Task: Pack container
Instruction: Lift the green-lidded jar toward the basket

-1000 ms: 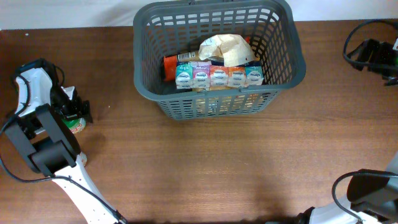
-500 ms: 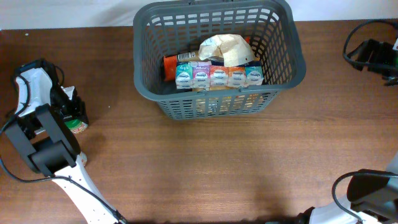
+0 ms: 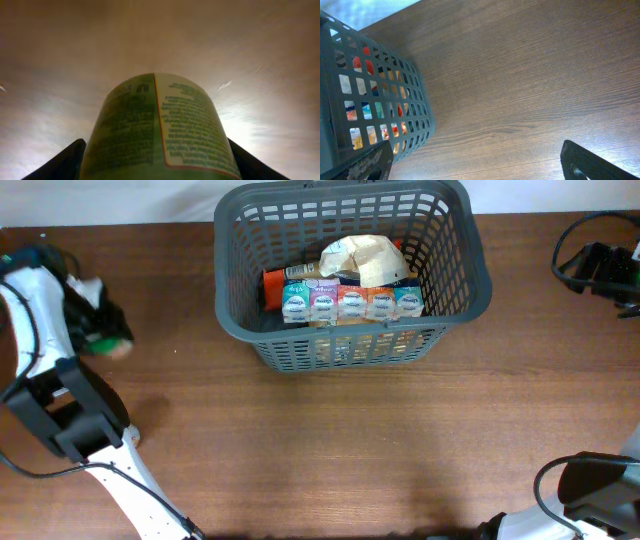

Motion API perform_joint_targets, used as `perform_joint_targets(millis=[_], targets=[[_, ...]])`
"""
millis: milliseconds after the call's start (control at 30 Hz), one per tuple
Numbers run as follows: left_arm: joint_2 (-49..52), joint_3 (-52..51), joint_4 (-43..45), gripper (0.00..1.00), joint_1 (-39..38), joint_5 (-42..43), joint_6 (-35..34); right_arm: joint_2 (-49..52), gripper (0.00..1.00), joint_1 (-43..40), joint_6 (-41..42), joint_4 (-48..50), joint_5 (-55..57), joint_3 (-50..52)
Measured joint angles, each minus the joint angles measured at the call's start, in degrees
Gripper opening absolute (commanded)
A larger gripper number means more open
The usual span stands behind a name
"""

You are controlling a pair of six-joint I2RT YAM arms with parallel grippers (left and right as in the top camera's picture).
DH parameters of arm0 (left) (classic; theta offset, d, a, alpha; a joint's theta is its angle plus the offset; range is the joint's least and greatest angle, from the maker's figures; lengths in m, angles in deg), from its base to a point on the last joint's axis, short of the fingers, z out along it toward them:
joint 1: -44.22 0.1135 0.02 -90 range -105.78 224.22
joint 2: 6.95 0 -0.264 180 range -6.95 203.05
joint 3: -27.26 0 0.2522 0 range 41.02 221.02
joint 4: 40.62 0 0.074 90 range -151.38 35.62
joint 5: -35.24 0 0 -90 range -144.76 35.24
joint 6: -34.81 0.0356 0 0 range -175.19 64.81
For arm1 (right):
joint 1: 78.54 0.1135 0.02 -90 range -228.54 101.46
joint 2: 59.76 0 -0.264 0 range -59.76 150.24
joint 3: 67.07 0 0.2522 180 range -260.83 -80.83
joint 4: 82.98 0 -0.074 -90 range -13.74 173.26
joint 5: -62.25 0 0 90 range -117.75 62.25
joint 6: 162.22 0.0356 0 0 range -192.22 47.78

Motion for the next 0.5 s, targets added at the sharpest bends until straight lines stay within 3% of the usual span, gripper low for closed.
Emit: perform_joint_targets(millis=[333, 500], targets=[[0.0, 43.6, -2.8, 0.02, -6.4, 15.8, 5.9, 0.0, 0.99, 0.0, 0.0, 0.0, 0.0, 0.0], [-4.7, 49.4, 2.0, 0.02, -17.7, 19.1, 10.9, 0.0, 0.99, 0.0, 0.0, 0.0, 0.0, 0.0]])
